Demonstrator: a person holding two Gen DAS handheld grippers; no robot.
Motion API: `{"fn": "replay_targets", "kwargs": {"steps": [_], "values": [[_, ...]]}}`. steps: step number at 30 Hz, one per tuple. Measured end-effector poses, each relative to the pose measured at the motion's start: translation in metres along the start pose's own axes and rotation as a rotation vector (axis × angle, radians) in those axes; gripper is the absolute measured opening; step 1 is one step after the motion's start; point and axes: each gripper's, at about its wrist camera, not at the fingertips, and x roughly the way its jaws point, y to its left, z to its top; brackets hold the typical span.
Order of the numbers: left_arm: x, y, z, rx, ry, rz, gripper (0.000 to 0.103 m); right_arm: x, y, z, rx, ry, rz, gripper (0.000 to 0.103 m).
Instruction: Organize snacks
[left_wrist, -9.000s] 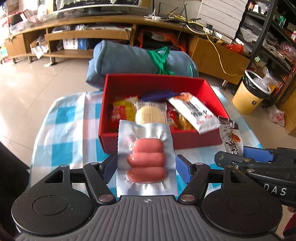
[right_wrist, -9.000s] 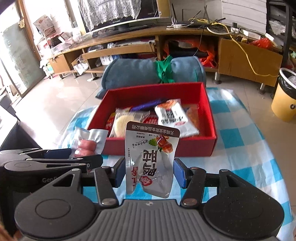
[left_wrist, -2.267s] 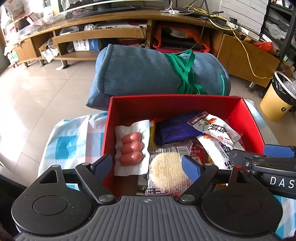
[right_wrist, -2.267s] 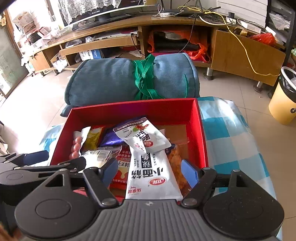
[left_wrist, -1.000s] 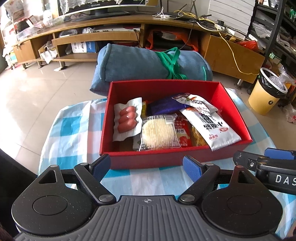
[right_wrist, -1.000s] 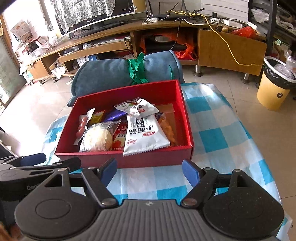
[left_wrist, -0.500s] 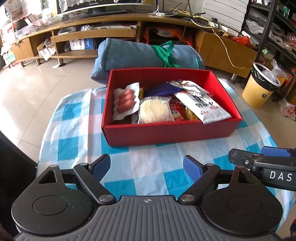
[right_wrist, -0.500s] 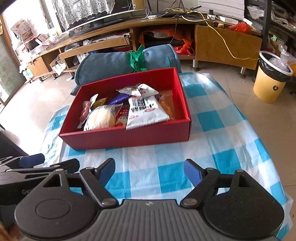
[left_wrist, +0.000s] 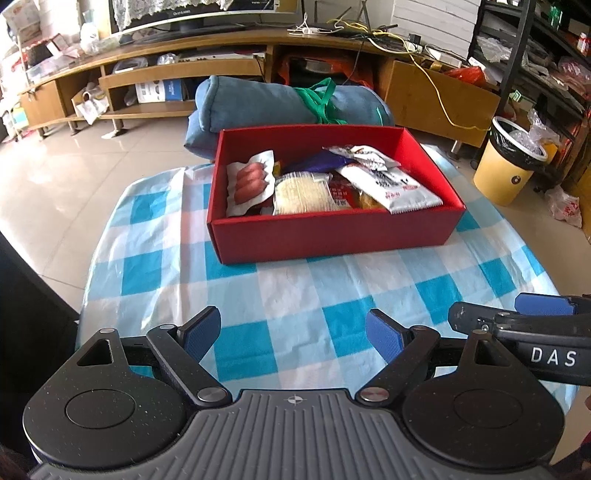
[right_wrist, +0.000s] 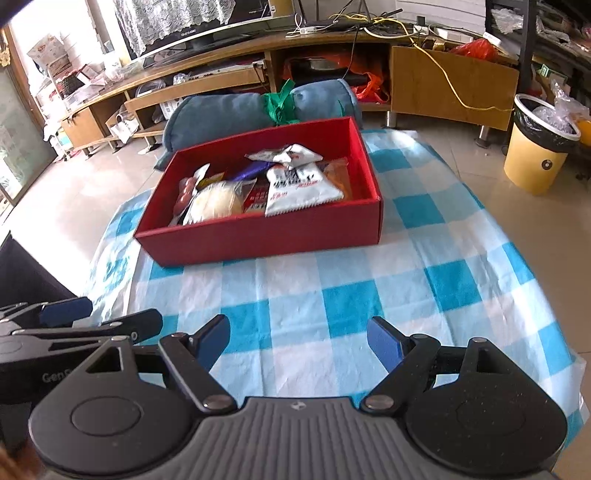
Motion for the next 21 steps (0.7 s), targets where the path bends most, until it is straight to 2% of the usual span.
{"fn": "replay_targets", "kwargs": {"steps": [10,21], "values": [[-0.008,0.001,-0.025,0.025,0.017,0.017,0.09,-0.006,0.005,-0.029,-0.02,0.03,0.005,0.077],[-0.007,0.001,-0.03,0.017,0.022,0.021,0.09,-0.004,0.006,-0.032,-0.022,0.039,0.006,0.077]]}}
